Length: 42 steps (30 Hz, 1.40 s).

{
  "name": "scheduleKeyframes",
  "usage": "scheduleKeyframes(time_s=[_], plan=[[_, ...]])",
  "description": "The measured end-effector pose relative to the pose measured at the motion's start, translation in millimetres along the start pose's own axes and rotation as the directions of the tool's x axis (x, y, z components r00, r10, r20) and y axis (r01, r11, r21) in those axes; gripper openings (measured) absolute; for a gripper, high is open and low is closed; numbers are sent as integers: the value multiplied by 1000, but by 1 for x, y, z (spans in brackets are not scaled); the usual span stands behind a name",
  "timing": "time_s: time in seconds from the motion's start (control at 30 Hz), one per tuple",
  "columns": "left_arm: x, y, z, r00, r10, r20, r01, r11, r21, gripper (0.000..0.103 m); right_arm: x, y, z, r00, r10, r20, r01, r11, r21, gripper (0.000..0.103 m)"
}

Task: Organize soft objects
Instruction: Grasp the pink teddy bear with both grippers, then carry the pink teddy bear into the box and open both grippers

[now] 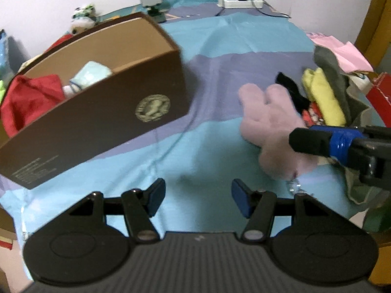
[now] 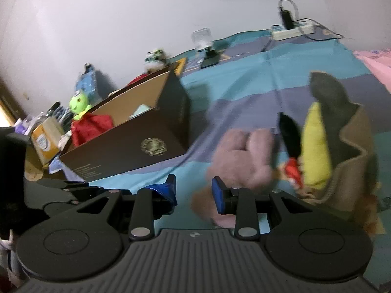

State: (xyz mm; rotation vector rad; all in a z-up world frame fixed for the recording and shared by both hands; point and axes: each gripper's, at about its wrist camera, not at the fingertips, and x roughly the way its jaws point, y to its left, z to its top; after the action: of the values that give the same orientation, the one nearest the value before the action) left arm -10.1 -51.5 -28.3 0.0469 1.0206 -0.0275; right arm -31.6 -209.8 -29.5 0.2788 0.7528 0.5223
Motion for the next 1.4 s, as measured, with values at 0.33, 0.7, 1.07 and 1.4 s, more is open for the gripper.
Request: scheduleKeyframes(time_s=[0.33, 0.7, 1.07, 1.4], plan=[[11, -38, 12, 989, -150, 7, 150, 988, 45, 65, 7, -46, 0, 997, -66, -39, 72, 982, 177, 15], [50, -59, 27, 940, -337, -42, 339, 940, 42, 80, 49, -57, 10, 988, -68, -139, 104, 958, 266, 18], [78, -60, 35, 933, -355, -55, 358, 932, 53, 72, 66, -65, 8, 979, 87, -182, -4, 911, 412, 24], [50, -60, 31, 920, -391, -17, 386, 902, 194, 50, 38, -7, 20, 999, 19, -48, -10, 980, 198, 24]])
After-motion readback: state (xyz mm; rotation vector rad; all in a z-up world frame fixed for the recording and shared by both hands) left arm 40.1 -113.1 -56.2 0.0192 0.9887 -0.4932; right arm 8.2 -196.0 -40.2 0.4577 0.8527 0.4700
